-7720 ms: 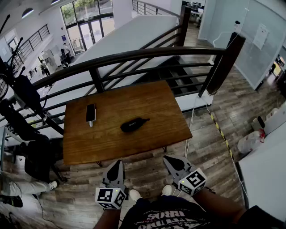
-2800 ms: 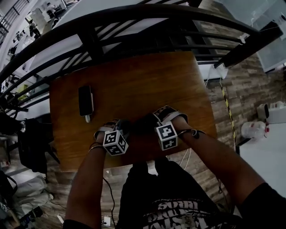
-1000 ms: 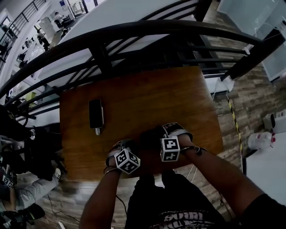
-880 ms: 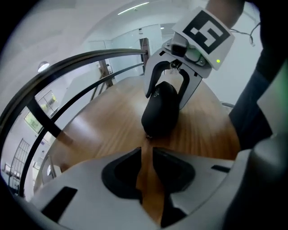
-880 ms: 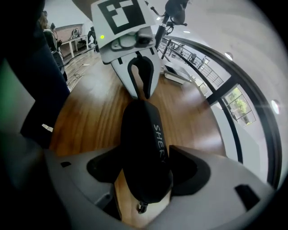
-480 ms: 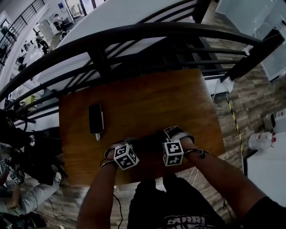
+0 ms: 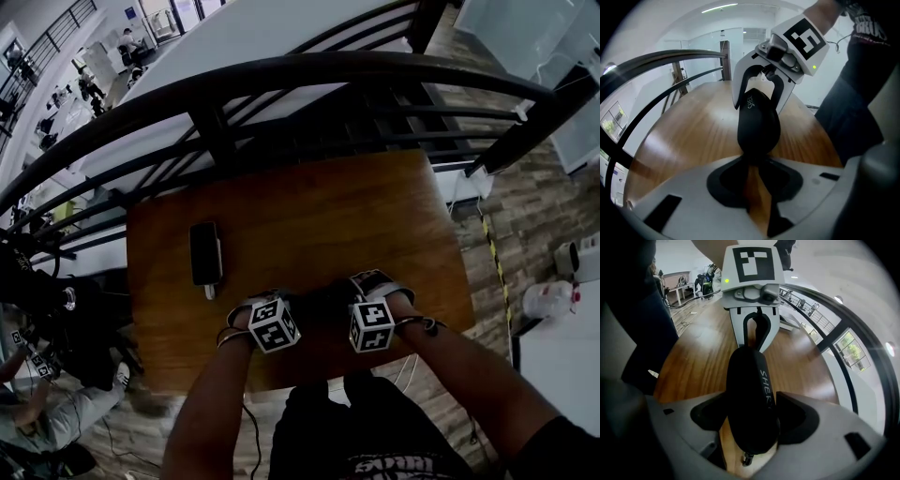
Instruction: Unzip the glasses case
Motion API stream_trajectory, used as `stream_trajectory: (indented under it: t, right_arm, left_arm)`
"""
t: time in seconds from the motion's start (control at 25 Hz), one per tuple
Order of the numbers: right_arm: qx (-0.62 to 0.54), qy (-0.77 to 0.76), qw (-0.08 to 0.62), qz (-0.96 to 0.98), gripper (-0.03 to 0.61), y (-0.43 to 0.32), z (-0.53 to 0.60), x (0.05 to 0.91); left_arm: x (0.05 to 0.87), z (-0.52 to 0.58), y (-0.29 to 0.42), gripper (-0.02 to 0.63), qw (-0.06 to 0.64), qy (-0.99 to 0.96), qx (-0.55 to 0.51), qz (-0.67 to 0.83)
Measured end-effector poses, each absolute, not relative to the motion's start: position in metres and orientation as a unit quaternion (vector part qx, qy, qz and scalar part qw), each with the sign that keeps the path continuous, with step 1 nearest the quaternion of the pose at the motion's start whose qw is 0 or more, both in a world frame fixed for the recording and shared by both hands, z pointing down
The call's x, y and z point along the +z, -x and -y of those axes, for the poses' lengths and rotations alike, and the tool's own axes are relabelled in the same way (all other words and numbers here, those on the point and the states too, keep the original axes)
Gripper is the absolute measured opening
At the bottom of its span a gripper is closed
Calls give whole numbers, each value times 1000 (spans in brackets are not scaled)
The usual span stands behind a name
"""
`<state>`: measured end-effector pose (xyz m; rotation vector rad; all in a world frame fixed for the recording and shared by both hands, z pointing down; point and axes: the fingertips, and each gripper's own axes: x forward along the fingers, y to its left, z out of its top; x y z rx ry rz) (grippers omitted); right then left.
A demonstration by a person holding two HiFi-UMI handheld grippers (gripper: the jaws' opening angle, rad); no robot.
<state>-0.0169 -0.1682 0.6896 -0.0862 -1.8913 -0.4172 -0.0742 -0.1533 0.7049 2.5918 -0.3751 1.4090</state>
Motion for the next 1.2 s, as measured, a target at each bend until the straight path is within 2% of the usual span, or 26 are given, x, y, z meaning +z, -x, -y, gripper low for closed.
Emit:
stream_trajectory:
  t: [0.4, 0.64, 1.0, 1.2]
  right_arm:
    - [-181, 35, 564, 805, 305, 17, 171, 690]
    - [-163, 24, 579, 799, 313, 15, 169, 694]
    - [-179, -9, 600, 780, 319, 13, 174, 699]
    - [-118, -4, 597, 794, 319, 15, 164, 696]
  left_arm:
    - [702, 149, 79, 9, 93, -862, 473, 158]
    - [697, 141, 76, 6, 113, -853, 477, 179]
    - [684, 120, 58, 5, 194, -832, 455, 253]
    - [684, 119, 57, 5, 221, -795, 453, 338]
